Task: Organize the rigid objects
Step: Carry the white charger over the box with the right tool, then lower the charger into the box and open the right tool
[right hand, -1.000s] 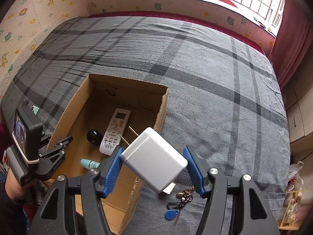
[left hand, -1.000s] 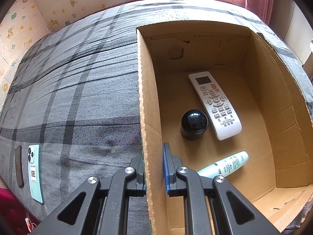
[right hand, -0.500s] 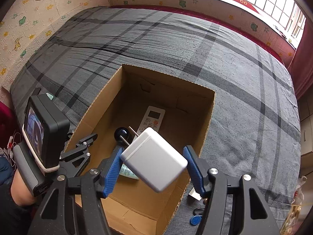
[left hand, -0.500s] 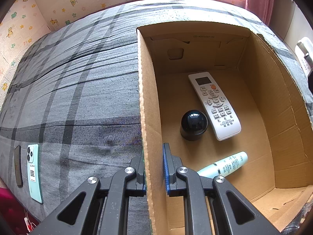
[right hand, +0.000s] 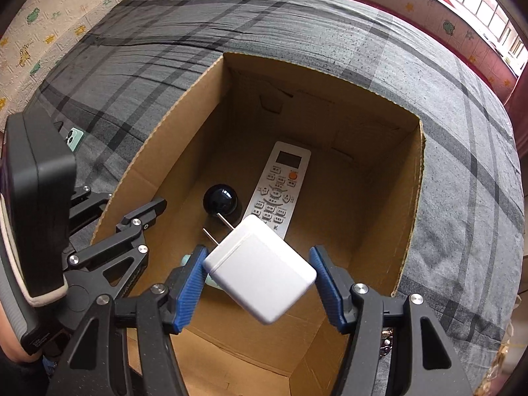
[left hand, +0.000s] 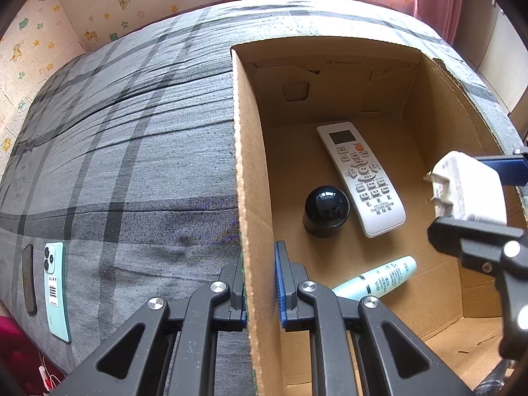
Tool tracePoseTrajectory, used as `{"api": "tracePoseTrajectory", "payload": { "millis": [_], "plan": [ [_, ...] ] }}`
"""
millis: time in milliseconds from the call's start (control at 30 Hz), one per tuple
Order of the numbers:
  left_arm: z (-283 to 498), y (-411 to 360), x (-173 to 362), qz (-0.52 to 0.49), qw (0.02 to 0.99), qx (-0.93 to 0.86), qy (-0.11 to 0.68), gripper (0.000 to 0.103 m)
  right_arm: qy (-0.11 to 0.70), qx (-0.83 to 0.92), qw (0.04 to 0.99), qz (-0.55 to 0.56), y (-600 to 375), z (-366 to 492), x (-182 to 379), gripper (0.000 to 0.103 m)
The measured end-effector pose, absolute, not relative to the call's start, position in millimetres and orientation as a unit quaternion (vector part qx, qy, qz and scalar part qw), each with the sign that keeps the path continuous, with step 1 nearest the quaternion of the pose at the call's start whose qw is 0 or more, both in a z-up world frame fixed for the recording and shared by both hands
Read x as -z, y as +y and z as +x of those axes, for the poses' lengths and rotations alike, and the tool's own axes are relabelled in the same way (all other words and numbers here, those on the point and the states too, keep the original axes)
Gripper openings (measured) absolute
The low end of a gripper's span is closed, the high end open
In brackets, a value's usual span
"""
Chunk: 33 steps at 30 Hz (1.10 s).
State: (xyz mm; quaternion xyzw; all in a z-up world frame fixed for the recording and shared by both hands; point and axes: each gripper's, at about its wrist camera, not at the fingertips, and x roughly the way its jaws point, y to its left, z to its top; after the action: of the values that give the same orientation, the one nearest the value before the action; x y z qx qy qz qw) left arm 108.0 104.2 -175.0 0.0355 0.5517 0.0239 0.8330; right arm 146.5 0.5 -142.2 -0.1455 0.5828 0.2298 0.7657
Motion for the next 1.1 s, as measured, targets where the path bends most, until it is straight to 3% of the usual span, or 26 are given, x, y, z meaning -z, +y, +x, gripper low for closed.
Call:
{"api": "tracePoseTrajectory", "payload": {
  "millis": [433,1100],
  "plan": [
    [108,103,175,0.040,0.833,-0.025,0.551,0.014,0.631,-0.217,0.729,-0.153,6,153,188,0.067],
    [108,103,175,0.042,0.833,-0.026,0.551,0.014,0.655,-0.221,0.707,-0.146,1,159,212,0.067]
  ]
}}
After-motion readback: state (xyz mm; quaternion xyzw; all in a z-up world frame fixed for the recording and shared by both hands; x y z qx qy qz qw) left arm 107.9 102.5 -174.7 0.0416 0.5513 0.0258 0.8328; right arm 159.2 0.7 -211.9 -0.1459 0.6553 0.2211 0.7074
